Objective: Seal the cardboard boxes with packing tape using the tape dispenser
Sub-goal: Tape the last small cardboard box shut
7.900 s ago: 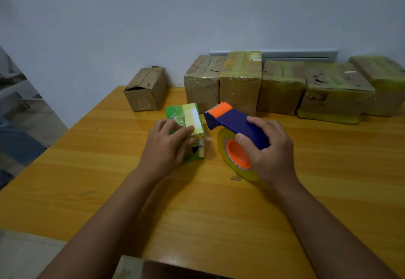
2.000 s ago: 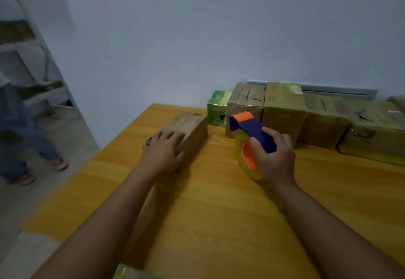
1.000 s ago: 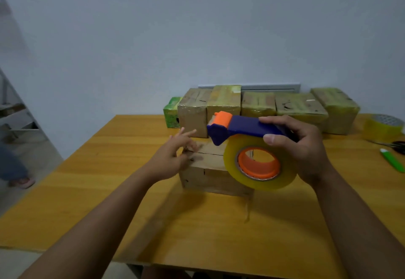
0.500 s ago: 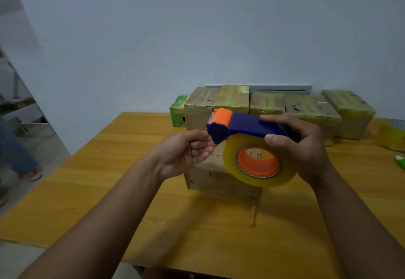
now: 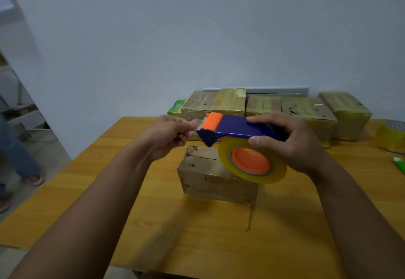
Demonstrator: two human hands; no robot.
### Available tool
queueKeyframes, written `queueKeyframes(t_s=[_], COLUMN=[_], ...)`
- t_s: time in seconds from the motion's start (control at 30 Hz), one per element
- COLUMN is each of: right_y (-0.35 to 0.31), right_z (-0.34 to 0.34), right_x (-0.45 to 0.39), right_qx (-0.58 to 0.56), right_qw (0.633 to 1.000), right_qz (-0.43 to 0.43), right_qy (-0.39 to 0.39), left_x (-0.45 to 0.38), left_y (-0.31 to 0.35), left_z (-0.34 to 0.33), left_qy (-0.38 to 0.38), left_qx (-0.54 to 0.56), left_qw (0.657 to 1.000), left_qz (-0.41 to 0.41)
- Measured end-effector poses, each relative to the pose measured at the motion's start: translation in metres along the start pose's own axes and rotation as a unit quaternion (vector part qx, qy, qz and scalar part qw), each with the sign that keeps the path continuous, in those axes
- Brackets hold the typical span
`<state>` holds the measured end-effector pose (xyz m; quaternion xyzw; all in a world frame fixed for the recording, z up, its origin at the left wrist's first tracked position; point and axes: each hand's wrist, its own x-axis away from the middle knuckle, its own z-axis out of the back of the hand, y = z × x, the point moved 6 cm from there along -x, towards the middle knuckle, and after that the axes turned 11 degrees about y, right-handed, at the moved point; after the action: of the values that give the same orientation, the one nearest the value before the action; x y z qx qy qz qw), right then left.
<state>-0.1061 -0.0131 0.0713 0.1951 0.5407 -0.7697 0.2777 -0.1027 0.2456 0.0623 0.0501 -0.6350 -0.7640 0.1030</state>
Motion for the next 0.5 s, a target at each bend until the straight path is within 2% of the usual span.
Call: queueKeyframes(t_s=[0.13, 0.23, 0.5], right_y=[0.005, 0.012, 0.012], right_z=[0.02, 0.022, 0.027], right_x=[-0.001, 0.001, -0.005], right_qx=[0.038, 0.069, 0.096], right_qw=[0.999, 0.997, 0.993], right_qz=[-0.005, -0.012, -0.009], right_qy=[-0.005, -0.032, -0.067], left_x=[-0.013, -0.015, -0.025], left_y=[-0.009, -0.032, -0.05], left_z=[0.032, 0.031, 0.043], left_qy=[0.064, 0.061, 0.087], left_qx=[-0.03, -0.067, -0.057], left_qw=[0.997, 0.996, 0.994], left_qz=[-0.003, 0.02, 0.035])
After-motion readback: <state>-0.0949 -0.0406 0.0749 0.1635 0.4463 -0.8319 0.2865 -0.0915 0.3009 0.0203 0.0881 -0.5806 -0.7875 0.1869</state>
